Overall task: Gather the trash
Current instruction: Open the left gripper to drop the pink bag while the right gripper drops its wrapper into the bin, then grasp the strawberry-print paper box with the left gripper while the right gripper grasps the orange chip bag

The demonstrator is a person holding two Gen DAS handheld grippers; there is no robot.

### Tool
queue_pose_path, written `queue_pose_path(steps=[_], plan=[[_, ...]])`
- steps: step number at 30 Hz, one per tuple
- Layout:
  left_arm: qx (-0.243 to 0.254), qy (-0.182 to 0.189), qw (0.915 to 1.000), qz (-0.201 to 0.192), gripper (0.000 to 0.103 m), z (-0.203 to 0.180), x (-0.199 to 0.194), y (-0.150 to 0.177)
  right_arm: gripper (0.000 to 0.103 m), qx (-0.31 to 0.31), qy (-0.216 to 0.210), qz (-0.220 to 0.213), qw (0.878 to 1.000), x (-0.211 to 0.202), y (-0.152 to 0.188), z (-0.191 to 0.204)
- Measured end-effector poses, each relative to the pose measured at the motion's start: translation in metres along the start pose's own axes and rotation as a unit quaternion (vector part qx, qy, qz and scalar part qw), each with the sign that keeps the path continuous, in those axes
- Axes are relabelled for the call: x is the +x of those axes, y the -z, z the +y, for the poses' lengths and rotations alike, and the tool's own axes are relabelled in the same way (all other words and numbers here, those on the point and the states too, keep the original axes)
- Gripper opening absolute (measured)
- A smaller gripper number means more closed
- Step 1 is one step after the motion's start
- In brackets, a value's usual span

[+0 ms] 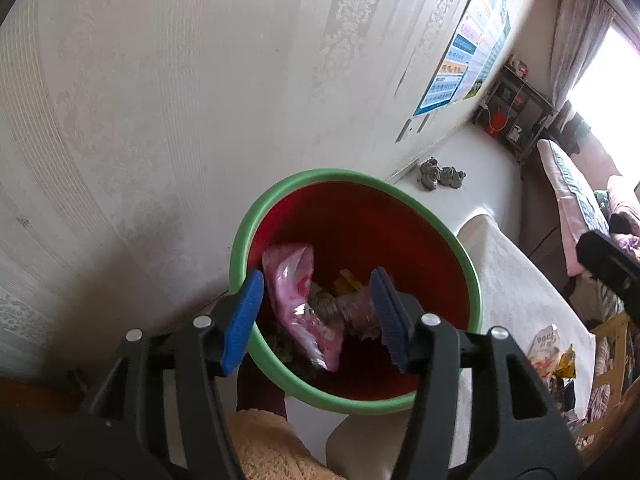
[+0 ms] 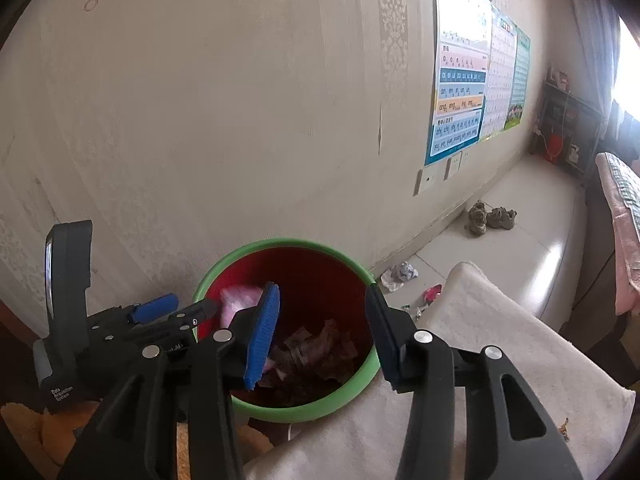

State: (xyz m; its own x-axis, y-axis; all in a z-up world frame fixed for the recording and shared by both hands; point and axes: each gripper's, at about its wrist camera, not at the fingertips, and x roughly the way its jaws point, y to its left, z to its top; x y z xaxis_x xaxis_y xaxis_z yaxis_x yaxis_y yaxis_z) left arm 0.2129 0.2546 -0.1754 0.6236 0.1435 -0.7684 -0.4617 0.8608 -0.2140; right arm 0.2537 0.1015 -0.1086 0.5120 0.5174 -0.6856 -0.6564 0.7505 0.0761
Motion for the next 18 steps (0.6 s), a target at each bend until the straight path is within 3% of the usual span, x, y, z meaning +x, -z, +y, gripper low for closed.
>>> queue_pose_path(steps=[10,14,18], plan=[[0.021,0.033,0.9992,0.006,0.059,-0.031,-0.029,0.020,0.066,0.040,0.004,-0.007,0.999,-0.056,0.030,-0.033],[0.041,0.055,0.9973,0.027,0.059,-0.054,-0.034,0.040,0.072,0.089,0.031,0.003,0.996,-0.084,0.065,-0.073],[0.073,0.082,0.9926,0.051,0.059,-0.088,-0.038,0.060,0.075,0.146,0.089,0.018,0.985,-0.116,0.108,-0.123]])
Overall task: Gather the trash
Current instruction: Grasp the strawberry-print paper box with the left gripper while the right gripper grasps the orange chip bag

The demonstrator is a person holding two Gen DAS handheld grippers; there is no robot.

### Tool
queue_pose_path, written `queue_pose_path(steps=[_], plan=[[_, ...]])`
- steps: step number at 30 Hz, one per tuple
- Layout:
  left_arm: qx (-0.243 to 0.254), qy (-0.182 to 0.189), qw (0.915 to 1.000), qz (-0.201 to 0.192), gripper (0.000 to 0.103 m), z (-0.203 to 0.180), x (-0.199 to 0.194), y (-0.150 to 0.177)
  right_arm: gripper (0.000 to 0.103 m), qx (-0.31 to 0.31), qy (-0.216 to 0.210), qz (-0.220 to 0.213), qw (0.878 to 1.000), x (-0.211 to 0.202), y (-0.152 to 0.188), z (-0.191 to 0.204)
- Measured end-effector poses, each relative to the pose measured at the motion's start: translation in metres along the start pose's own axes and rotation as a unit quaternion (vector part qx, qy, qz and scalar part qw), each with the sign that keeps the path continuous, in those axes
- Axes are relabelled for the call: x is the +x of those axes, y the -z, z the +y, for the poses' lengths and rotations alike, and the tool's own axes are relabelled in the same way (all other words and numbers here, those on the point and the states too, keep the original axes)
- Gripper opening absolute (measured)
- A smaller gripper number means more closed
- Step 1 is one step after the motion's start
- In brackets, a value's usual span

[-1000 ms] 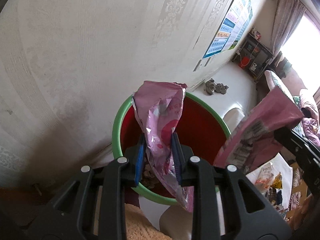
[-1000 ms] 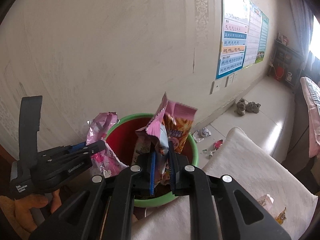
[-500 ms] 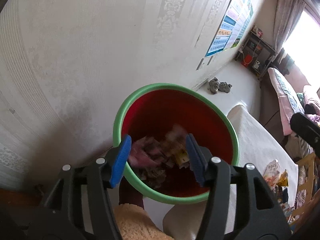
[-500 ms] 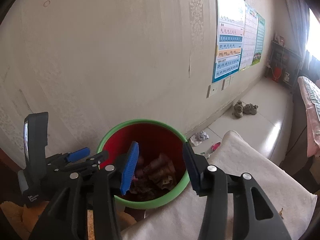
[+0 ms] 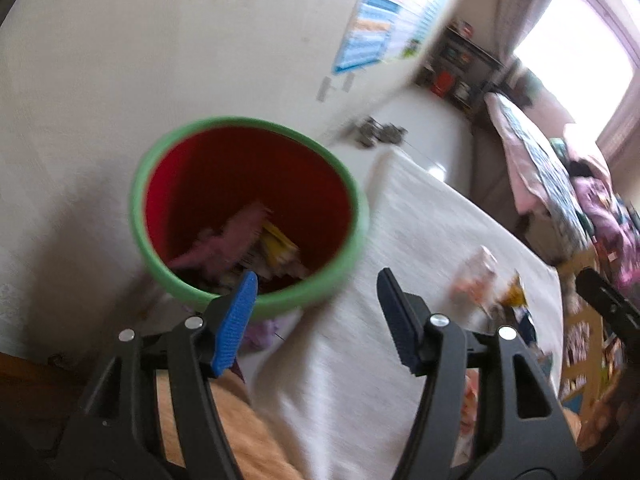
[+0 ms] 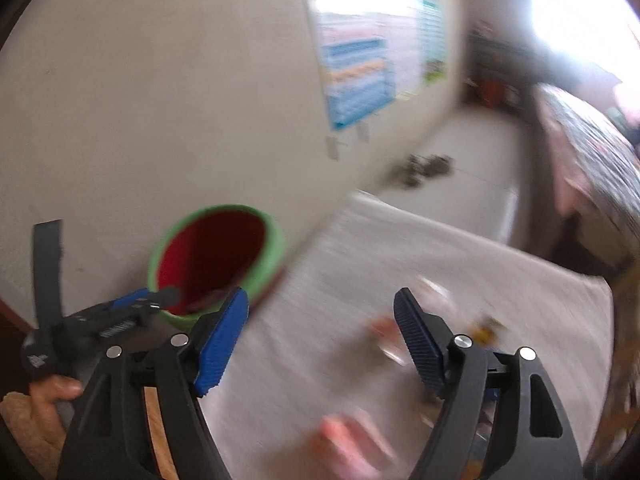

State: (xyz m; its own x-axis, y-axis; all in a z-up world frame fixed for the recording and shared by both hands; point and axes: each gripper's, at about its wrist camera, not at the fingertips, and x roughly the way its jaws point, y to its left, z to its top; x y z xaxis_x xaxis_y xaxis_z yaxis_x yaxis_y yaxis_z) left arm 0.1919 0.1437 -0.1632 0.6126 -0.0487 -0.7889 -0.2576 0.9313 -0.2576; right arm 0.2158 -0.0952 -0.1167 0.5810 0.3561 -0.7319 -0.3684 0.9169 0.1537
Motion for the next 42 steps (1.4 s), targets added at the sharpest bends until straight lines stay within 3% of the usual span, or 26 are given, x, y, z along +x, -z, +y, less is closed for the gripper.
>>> queue_pose_path(steps=[5,9,12,15,19,22,28,32,37,39,41,42], plan=[[0.054,0.056,0.9958,0.047,0.068,-0.051,0.007,0.027,0.079,0.061,0.074,0.010,0.995,-0.023,0.037,-0.069],[0.075,0.104,0.9833,0.129,0.074,-0.093,0.028,0.063,0.079,0.111,0.102,0.024,0.988,-0.035,0.070,-0.113],[0.063,0.108,0.9734,0.192,0.075,-0.111,0.046,0.087,0.079,0.140,0.101,0.026,0.985,-0.043,0.085,-0.129],[0.061,0.098,0.9680,0.223,0.075,-0.123,0.055,0.102,0.079,0.142,0.098,0.020,0.985,-0.046,0.086,-0.132],[0.073,0.088,0.9671,0.227,0.074,-0.131,0.065,0.106,0.079,0.138,0.091,0.025,0.986,-0.039,0.084,-0.129],[0.088,0.081,0.9664,0.228,0.046,-0.135,0.070,0.106,0.079,0.138,0.084,0.031,0.986,-0.034,0.086,-0.127],[0.103,0.107,0.9604,0.236,0.034,-0.131,0.069,0.102,0.079,0.145,0.067,0.044,0.986,-0.032,0.087,-0.132],[0.151,0.094,0.9588,0.222,0.034,-0.132,0.064,0.092,0.079,0.138,0.048,0.063,0.987,-0.034,0.088,-0.139],[0.160,0.086,0.9598,0.214,0.035,-0.125,0.068,0.081,0.079,0.139,0.044,0.090,0.985,-0.038,0.105,-0.152],[0.146,0.086,0.9631,0.209,0.040,-0.121,0.068,0.079,0.079,0.143,0.035,0.102,0.984,-0.038,0.115,-0.155],[0.129,0.088,0.9664,0.204,0.053,-0.120,0.069,0.077,0.079,0.148,0.021,0.116,0.982,-0.035,0.126,-0.155],[0.115,0.092,0.9683,0.202,0.054,-0.119,0.070,0.078,0.079,0.149,0.017,0.121,0.981,-0.033,0.128,-0.155]])
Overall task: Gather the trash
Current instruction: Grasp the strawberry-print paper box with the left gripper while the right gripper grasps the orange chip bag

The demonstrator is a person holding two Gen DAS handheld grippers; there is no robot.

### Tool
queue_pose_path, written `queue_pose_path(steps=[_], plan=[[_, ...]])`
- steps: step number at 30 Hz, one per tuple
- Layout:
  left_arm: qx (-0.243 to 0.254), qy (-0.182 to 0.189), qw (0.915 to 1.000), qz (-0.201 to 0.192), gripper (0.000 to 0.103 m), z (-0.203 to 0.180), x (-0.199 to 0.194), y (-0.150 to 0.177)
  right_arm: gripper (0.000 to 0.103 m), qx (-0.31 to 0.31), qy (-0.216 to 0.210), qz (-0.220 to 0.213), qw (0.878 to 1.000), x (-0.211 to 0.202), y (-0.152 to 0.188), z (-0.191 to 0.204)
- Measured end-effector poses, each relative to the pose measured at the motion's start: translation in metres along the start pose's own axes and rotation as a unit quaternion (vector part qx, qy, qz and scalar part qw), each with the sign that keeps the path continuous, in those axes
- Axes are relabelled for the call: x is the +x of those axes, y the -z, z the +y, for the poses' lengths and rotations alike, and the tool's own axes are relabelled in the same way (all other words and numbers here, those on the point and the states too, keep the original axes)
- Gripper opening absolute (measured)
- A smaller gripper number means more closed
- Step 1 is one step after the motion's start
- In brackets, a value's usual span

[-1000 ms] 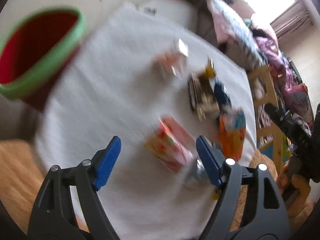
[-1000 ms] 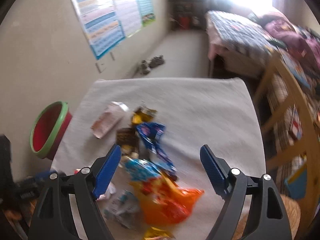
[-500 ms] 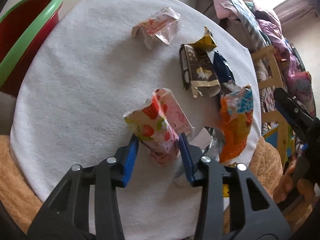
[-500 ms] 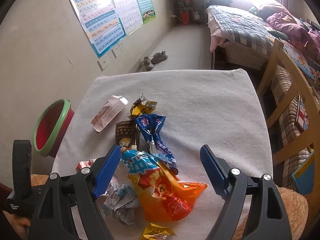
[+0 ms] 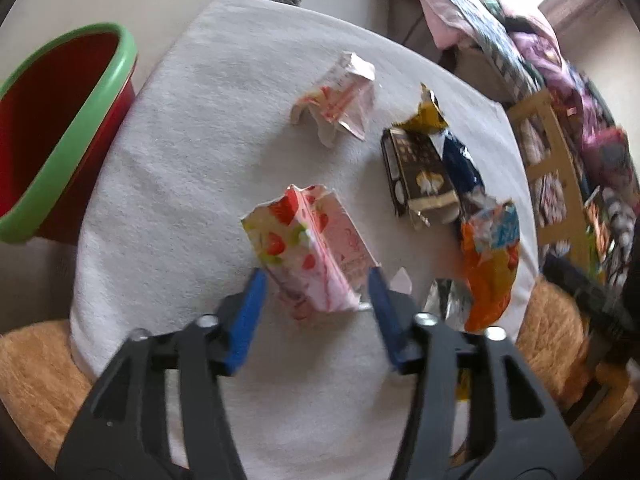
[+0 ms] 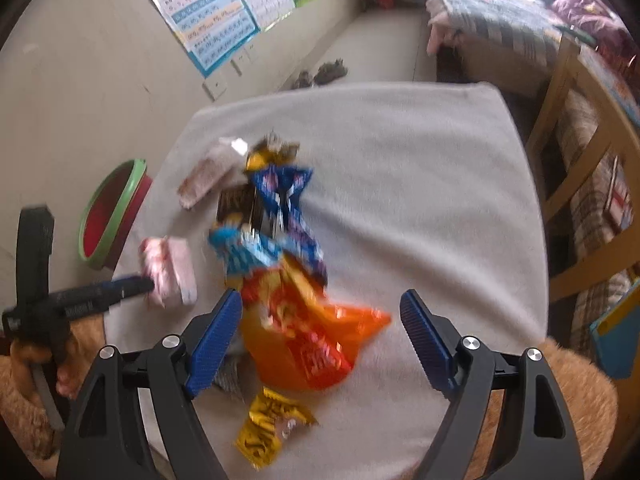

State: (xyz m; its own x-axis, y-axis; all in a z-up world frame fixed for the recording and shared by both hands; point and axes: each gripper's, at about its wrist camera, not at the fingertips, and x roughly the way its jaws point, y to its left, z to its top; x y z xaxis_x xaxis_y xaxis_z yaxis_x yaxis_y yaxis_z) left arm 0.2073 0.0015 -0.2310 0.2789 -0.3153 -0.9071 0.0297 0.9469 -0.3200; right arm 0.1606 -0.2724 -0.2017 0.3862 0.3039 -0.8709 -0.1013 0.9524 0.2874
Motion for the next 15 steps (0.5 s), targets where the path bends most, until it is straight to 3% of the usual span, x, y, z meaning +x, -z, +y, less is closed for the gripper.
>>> queue_pose_path(steps=[12,13,14,15], plan=[[-0.027,-0.010,0.9994,0.017,0.056,-0.003,0.021,0.002,0.079,-0.038,0.003,0.039,0.999,0.035,0.003,0.021],[-0.028,-0.011,0.9994,0.018,0.052,-0.003,0.022,0.003,0.078,-0.043,0.005,0.041,0.998,0.037,0.003,0.023],[-0.026,-0.007,0.9994,0.020,0.040,-0.002,0.023,0.003,0.074,-0.048,0.009,0.045,0.998,0.039,0.003,0.025],[-0.022,-0.004,0.9994,0.026,0.040,-0.002,0.025,0.004,0.072,-0.052,0.010,0.047,0.998,0.041,0.004,0.027]])
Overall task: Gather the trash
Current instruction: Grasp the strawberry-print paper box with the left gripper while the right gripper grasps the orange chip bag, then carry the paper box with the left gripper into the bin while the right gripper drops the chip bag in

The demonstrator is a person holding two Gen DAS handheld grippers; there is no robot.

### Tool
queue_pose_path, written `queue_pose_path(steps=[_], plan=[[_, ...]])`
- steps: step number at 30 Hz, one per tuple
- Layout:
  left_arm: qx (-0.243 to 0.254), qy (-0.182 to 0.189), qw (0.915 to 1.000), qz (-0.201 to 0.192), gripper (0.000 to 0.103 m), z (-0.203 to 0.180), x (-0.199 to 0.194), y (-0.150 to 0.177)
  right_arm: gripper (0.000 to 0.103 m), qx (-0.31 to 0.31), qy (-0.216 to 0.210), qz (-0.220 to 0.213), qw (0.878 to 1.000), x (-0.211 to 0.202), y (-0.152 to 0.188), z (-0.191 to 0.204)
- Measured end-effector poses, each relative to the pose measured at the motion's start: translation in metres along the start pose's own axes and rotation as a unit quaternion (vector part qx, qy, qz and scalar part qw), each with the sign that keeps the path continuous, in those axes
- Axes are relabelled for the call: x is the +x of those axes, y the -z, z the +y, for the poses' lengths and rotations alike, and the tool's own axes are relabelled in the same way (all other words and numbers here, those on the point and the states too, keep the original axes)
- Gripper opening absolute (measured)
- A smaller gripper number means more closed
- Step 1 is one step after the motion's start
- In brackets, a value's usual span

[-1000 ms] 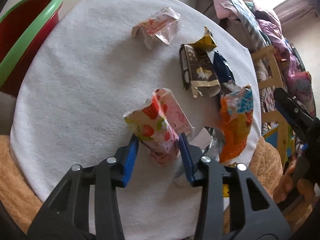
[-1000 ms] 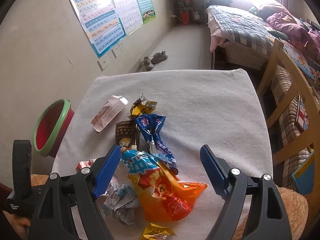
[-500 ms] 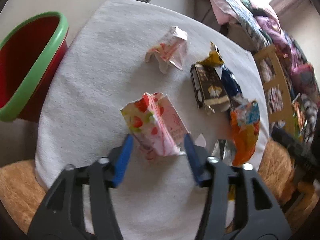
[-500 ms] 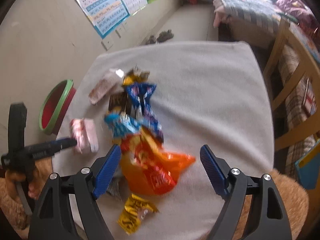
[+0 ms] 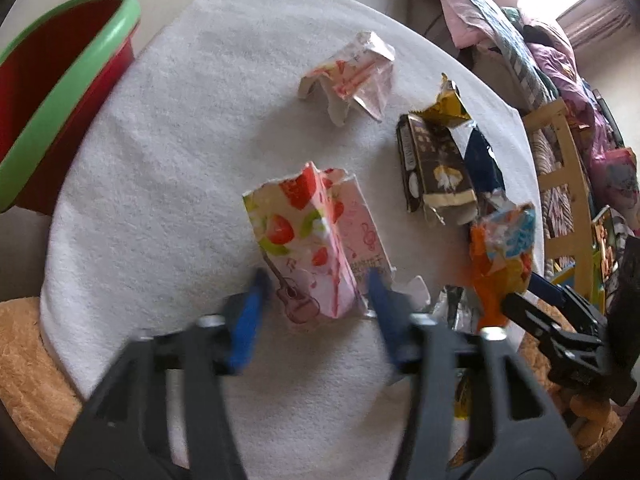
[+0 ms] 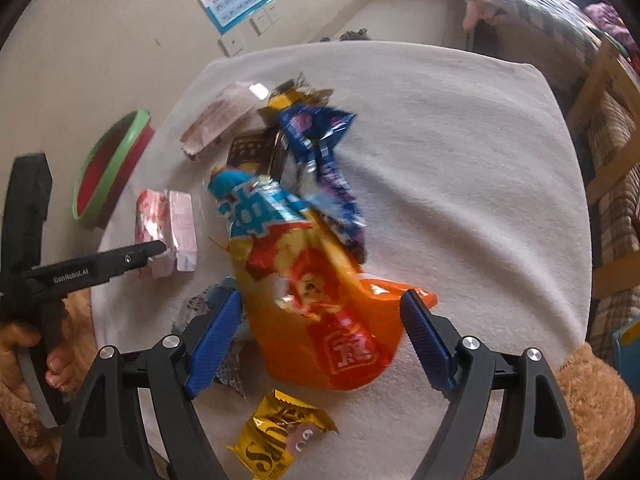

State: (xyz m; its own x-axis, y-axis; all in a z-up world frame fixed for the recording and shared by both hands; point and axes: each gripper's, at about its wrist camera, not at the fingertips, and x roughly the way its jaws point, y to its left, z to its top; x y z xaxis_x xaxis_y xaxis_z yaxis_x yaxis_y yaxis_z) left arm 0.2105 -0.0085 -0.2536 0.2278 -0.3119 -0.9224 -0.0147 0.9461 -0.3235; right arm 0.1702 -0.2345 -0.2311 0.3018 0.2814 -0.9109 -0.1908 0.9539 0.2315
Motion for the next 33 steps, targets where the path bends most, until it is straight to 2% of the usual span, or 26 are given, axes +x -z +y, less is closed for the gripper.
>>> queue_pose_path(steps=[3,4,8,16,22,26,31,33], plan=[[0.006,0.002,1.0000,-0.006,0.037,0.001,-0.003,0.001,0.058,0.002,-0.015,-0.008,1.000,-0.004,0.001,-0.001],[0.006,0.002,0.9999,-0.008,0.037,0.001,-0.004,0.001,0.045,0.006,-0.019,-0.010,1.000,-0.006,0.001,-0.002],[0.008,0.001,0.9998,-0.021,0.037,0.003,-0.012,0.001,0.041,0.014,-0.028,-0.021,0.999,-0.015,0.001,-0.004],[0.004,-0.003,0.9985,-0.055,0.037,0.010,-0.034,-0.003,0.041,0.019,-0.061,-0.062,0.996,-0.045,-0.008,0.009],[0.001,-0.001,0.9969,-0.078,0.032,0.017,-0.051,-0.006,0.041,0.036,-0.076,-0.095,0.992,-0.062,-0.021,0.020],[-0.006,0.003,0.9971,-0.076,0.032,0.023,-0.052,-0.007,0.041,0.026,-0.071,-0.099,0.992,-0.066,-0.023,0.027],[-0.012,-0.004,0.9985,-0.054,0.033,0.029,-0.045,-0.001,0.041,0.028,-0.066,-0.089,0.993,-0.061,-0.023,0.028],[-0.016,-0.004,0.9987,-0.048,0.037,0.032,-0.043,0.003,0.041,0.031,-0.065,-0.087,0.994,-0.059,-0.023,0.028]])
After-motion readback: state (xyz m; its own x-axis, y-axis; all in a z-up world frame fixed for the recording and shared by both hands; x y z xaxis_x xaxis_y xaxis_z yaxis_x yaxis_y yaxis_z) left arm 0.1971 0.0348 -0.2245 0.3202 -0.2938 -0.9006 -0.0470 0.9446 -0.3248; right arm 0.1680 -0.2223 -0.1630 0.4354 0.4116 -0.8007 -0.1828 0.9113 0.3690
